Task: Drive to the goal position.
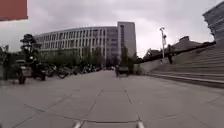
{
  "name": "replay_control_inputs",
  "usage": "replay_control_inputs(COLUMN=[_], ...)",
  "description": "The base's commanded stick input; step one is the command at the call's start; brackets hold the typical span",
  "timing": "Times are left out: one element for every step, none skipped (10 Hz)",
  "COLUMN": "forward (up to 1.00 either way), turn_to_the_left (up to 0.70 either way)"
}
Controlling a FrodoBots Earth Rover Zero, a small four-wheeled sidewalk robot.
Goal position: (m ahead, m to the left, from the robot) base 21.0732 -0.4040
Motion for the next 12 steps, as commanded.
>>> replay_control_inputs(forward=[0.70,0.70,0.70,0.70,0.70,0.70,0.70,0.70,0.70,0.69,0.69,0.69], turn_to_the_left=[0.00,0.00,0.00,0.00,0.00,0.00,0.00,0.00,0.00,0.00,0.00,0.00])
